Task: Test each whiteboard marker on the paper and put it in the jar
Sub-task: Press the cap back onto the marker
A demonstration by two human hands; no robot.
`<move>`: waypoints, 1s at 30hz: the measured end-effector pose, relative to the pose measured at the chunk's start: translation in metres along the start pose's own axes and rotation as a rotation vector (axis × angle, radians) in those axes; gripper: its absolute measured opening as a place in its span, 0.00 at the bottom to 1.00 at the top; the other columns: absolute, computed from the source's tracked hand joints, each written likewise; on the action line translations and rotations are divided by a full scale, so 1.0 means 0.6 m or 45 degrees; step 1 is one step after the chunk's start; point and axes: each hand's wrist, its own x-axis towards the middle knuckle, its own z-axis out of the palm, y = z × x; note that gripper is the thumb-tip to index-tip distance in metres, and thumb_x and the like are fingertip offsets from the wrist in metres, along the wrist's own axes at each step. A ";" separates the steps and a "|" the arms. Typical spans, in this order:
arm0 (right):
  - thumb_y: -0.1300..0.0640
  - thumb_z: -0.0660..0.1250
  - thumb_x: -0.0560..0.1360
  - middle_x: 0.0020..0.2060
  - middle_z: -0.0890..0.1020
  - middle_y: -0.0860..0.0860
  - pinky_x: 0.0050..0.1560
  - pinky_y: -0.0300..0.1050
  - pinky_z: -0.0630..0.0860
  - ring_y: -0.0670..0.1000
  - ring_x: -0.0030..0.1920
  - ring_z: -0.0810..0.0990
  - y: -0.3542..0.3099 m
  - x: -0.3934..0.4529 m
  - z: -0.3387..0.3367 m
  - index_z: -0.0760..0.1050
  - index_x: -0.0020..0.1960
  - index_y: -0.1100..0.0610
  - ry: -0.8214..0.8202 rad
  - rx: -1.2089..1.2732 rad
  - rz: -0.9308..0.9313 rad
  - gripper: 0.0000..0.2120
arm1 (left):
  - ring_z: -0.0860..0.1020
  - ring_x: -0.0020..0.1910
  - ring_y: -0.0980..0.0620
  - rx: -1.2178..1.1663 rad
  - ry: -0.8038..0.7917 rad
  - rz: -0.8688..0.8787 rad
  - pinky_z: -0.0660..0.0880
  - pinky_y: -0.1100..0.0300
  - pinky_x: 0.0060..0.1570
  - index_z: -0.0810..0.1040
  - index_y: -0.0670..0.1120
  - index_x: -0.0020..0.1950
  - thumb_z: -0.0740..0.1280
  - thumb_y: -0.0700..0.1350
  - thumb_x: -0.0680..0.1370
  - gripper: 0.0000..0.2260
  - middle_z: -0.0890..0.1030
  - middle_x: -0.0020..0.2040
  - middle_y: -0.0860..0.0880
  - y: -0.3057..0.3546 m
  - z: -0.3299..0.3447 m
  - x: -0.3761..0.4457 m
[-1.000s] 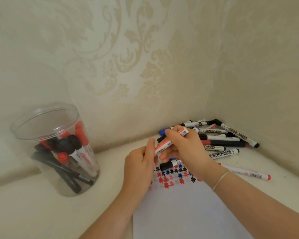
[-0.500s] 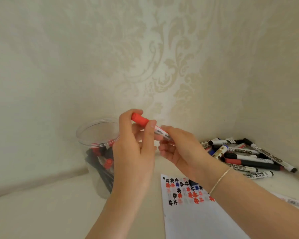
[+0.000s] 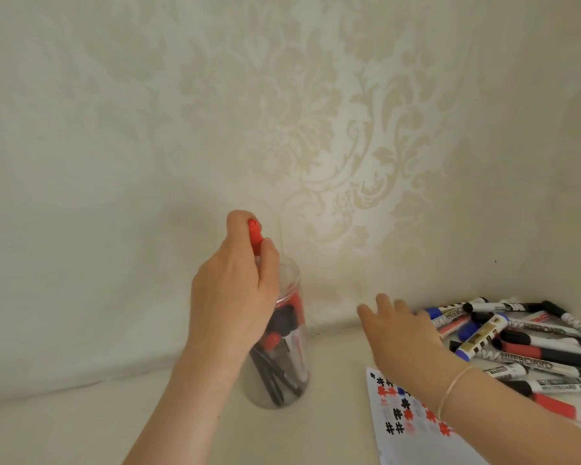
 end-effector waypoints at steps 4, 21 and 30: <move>0.62 0.55 0.79 0.71 0.57 0.63 0.61 0.70 0.67 0.68 0.70 0.59 0.027 -0.010 0.028 0.56 0.74 0.58 -0.340 -0.248 0.342 0.24 | 0.73 0.29 0.49 0.169 -0.268 -0.086 0.67 0.55 0.27 0.64 0.48 0.50 0.51 0.49 0.81 0.07 0.73 0.31 0.49 -0.006 0.015 0.005; 0.67 0.58 0.78 0.64 0.71 0.57 0.55 0.49 0.72 0.57 0.64 0.70 0.066 0.005 0.047 0.65 0.66 0.61 -0.217 -0.135 0.014 0.17 | 0.78 0.39 0.44 0.369 -0.854 -0.302 0.71 0.56 0.36 0.78 0.44 0.39 0.58 0.44 0.76 0.11 0.80 0.40 0.45 -0.018 0.031 0.063; 0.64 0.61 0.76 0.34 0.68 0.53 0.32 0.43 0.65 0.52 0.32 0.69 0.096 0.019 0.020 0.66 0.38 0.60 -0.283 0.198 -0.078 0.09 | 0.78 0.41 0.51 -0.116 -0.343 0.493 0.78 0.51 0.39 0.79 0.46 0.52 0.56 0.46 0.80 0.12 0.78 0.48 0.51 0.101 0.072 0.000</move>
